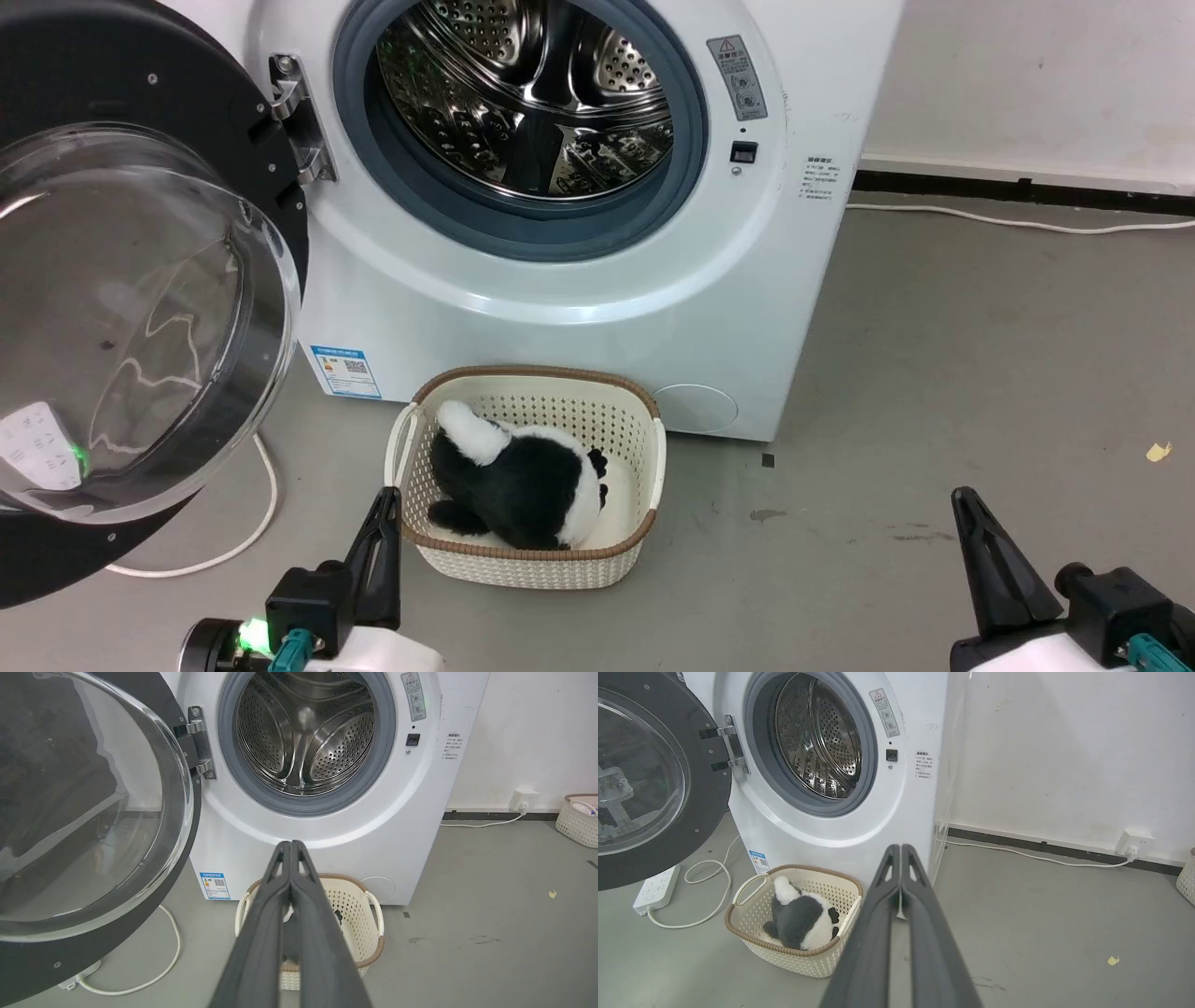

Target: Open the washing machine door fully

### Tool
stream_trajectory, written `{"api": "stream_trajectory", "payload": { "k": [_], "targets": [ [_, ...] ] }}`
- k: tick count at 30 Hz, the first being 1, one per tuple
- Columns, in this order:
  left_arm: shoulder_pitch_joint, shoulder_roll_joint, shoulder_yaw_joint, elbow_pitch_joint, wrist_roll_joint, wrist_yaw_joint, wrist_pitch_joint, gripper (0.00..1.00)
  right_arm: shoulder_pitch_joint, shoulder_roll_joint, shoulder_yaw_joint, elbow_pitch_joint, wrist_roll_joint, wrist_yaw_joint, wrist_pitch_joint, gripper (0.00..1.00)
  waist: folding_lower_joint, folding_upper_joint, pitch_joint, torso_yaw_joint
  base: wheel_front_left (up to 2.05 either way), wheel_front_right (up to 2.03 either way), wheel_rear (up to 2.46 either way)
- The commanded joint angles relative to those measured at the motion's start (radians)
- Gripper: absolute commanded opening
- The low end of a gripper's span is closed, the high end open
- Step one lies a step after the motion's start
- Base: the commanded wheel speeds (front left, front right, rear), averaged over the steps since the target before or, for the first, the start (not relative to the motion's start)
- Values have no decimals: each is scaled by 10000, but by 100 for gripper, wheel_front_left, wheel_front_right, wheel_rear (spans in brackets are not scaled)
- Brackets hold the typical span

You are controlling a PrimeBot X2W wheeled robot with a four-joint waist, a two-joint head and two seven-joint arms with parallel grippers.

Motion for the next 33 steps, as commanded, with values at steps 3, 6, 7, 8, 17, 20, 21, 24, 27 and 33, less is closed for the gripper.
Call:
{"api": "stream_trajectory", "payload": {
  "k": [3,6,7,8,17,20,21,24,27,33],
  "targets": [
    [-59,-37,78,-91,77,-24,121,0,-192,10,41,-50,-68,2,120,0,0,-1,-1,-10,0,0,0],
    [-64,-45,103,-121,94,-30,182,0,-211,11,59,-58,-79,3,182,0,0,-1,-1,-17,0,0,0],
    [-66,-48,111,-132,99,-32,203,0,-217,11,65,-60,-82,3,202,0,0,-1,-1,-20,0,0,0],
    [-69,-53,127,-152,110,-36,244,0,-229,12,78,-65,-90,3,243,0,0,-1,-1,-25,0,0,0],
    [-82,-74,193,-232,154,-50,407,0,-278,14,126,-84,-120,3,406,0,0,-1,-2,-44,0,0,0],
    [-87,-82,218,-262,171,-56,468,0,-297,15,144,-92,-131,3,468,0,0,-1,-3,-51,0,0,0],
    [-88,-84,226,-272,176,-58,489,0,-303,15,150,-94,-134,4,488,0,0,-1,-3,-54,0,0,0],
    [-93,-92,251,-303,193,-63,550,0,-321,16,168,-101,-146,4,550,0,0,-1,-3,-61,0,0,0],
    [-98,-100,276,-333,209,-69,612,0,-340,17,187,-109,-157,4,611,0,0,-1,-3,-68,0,0,0],
    [-107,-116,325,-393,242,-80,734,0,-376,18,223,-124,-179,4,734,0,0,-1,-4,-83,0,0,0]
  ]
}}
